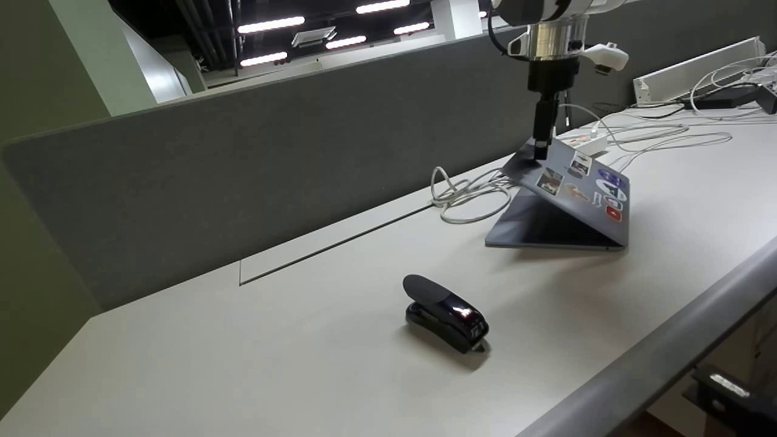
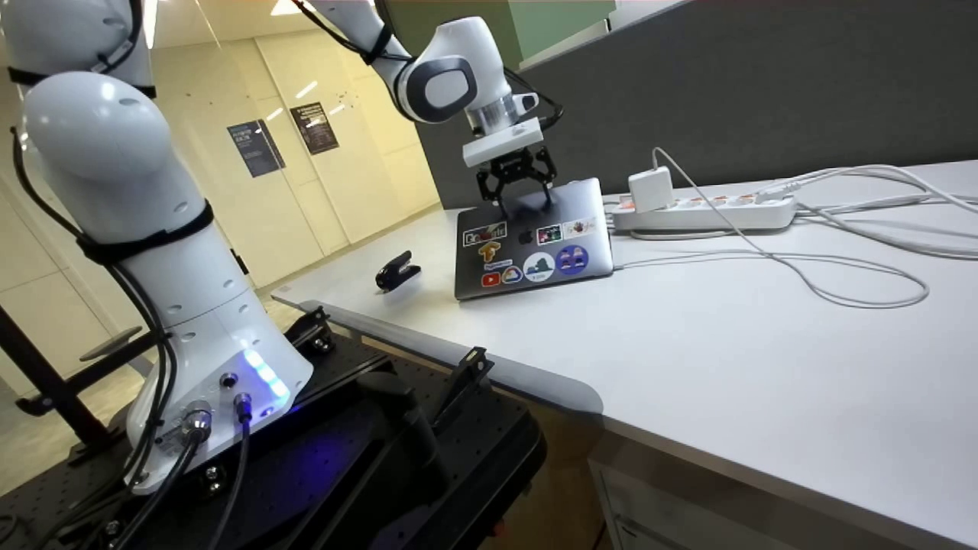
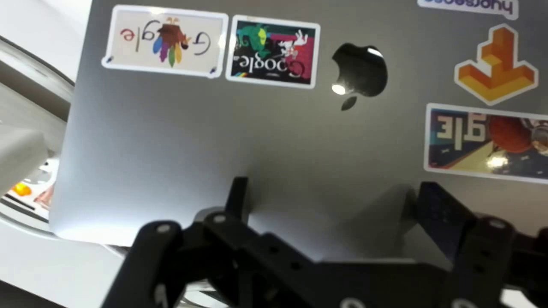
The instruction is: Close the laptop.
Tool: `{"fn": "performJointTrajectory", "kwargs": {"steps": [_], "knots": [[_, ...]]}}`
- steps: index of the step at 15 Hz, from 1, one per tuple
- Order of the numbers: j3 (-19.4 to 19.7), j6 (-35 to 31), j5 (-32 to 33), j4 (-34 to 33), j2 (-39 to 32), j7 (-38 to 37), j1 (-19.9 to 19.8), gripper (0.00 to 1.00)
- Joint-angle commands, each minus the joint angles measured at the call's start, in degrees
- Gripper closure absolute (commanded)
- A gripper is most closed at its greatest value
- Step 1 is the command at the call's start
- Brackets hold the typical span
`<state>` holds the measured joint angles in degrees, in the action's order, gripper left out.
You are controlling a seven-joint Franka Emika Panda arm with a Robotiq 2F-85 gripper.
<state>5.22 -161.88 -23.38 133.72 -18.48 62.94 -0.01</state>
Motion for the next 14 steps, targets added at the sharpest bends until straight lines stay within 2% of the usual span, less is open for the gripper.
{"fn": "performJointTrajectory", "kwargs": {"steps": [1, 3, 9, 14], "knots": [[-7.63, 4.04, 1.72, -5.72, -3.68, 1.64, -8.08, 0.0], [-9.95, 4.99, 2.65, -7.67, -5.71, 1.12, -10.51, 0.0], [-13.53, 5.43, 4.99, -12.96, -12.45, 1.17, -15.0, 0.0], [-15.35, 4.94, 7.72, -15.52, -16.36, 0.37, -16.16, 0.0]]}}
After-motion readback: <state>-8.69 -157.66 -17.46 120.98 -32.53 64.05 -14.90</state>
